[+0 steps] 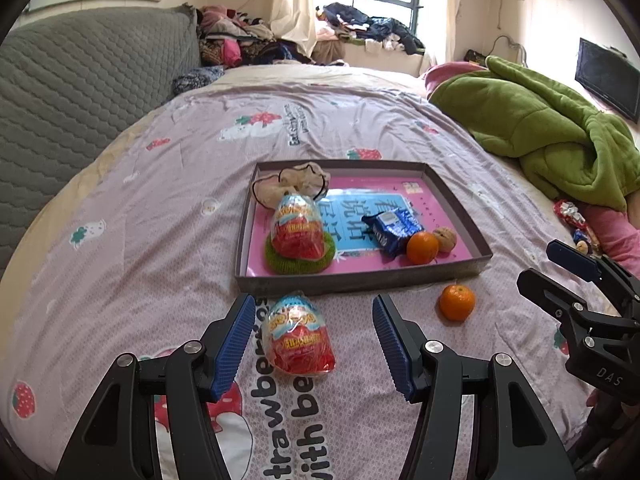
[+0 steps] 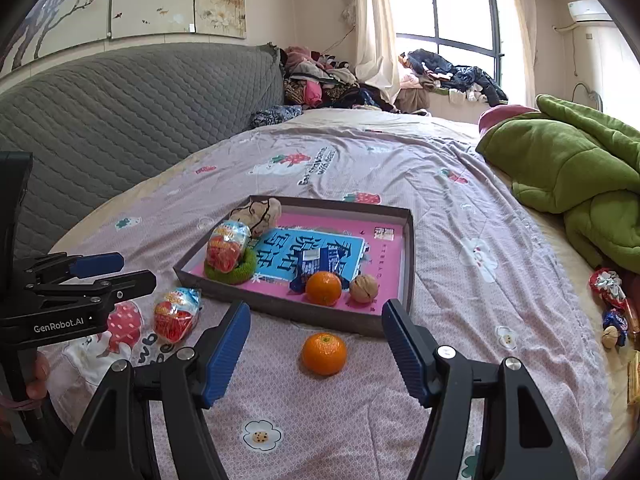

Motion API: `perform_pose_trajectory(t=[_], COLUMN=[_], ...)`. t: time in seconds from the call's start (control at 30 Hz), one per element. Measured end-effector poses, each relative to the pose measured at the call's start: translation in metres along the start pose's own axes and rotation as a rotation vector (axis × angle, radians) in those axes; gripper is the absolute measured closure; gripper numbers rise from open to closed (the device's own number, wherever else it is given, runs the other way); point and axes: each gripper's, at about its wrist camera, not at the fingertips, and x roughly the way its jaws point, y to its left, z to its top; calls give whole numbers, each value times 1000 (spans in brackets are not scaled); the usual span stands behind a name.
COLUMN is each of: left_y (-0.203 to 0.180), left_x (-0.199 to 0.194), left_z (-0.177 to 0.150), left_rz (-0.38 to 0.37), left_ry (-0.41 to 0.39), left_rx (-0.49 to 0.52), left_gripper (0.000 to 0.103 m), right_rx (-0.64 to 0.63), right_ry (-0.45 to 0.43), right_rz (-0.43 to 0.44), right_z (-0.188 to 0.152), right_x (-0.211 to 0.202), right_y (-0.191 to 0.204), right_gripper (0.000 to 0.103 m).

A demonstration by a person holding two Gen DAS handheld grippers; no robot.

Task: Organize objects
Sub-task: 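Move left tool toward the small Kinder egg while right tool approaches the other orange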

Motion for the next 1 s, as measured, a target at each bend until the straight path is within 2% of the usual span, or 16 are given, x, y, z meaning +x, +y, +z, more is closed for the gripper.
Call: perform_pose_trajectory(t=[0.6,1.0], left_y=[2,10], left_x=[32,52], left_z=[-19,-23], left_rz=[-13,-18], left_ry=[79,121], left_rx=[-19,-60], left_gripper=[40,40], right_rx=[-1,17], right_ry=[128,162], right_rz=[-20,-38], right_z=[-24,-32], right_x=[45,62], right_y=[-1,-6], right_gripper=[35,35])
